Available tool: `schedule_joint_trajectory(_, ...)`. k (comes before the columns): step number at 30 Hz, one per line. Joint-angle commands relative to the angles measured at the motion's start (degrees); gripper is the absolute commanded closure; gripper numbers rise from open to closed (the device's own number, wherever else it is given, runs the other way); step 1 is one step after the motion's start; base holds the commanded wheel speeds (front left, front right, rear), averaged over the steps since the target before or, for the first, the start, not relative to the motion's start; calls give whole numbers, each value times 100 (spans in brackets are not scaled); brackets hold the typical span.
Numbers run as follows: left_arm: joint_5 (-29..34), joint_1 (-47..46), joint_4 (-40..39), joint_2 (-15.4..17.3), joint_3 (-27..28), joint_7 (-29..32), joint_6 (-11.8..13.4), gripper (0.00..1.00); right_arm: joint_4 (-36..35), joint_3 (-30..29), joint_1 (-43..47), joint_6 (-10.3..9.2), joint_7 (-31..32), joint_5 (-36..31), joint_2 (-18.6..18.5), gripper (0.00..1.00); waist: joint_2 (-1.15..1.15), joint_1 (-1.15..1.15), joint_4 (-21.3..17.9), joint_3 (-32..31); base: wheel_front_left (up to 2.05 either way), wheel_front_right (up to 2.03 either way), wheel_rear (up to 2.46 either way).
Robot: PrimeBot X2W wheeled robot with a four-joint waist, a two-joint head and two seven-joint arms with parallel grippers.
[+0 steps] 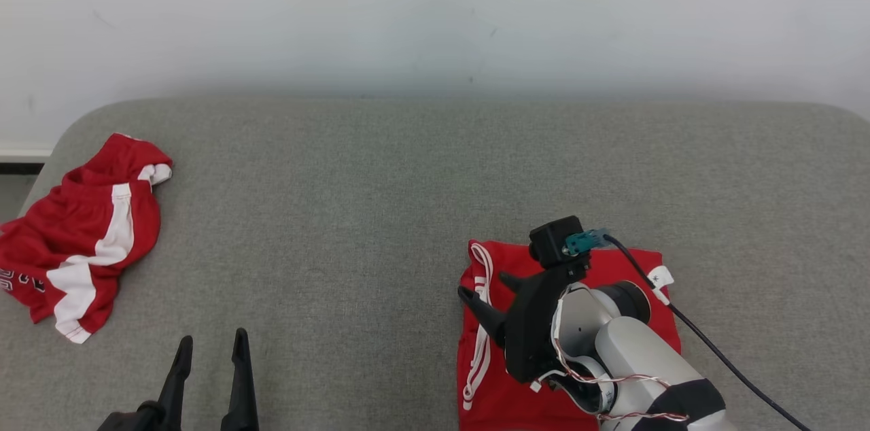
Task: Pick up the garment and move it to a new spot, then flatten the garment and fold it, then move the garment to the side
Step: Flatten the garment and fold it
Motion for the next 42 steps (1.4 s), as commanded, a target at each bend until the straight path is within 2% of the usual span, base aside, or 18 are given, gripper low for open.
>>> schedule_joint_trajectory(1,6,83,8,0,22,-3,24,0,-89,-22,65,-15,-103,89,-26,0,0,0,-77,-102,0,0,0)
schedule_joint_trajectory(7,17,136,38,1,83,-3,24,0,-568,-311,356,-15,-830,-55,-538,0,0,0,-221,-290,0,0,0)
schedule_joint_trajectory(13,14,200,50,0,175,-3,49,0,-960,-1042,945,-15,-1739,-655,-949,0,0,0,-408,-410,0,0,0)
schedule_joint_trajectory(18,-23,240,56,1,266,-3,56,0,-1193,-1911,1627,-15,-2608,-1260,-1047,0,0,0,-595,-497,0,0,0)
schedule_joint_trajectory(25,27,352,-18,1,322,-3,45,0,-1273,-2389,2188,-15,-3224,-1527,-920,0,0,0,-736,-608,0,0,0)
schedule_joint_trajectory(34,55,565,-43,-1,378,-3,59,0,-1334,-2035,2677,-15,-3663,-1720,-1092,0,0,0,-840,-721,0,0,0)
schedule_joint_trajectory(42,-24,520,31,0,321,-3,115,0,-1638,-1963,2904,-15,-3805,-1737,-869,0,0,0,-844,-765,0,0,0)
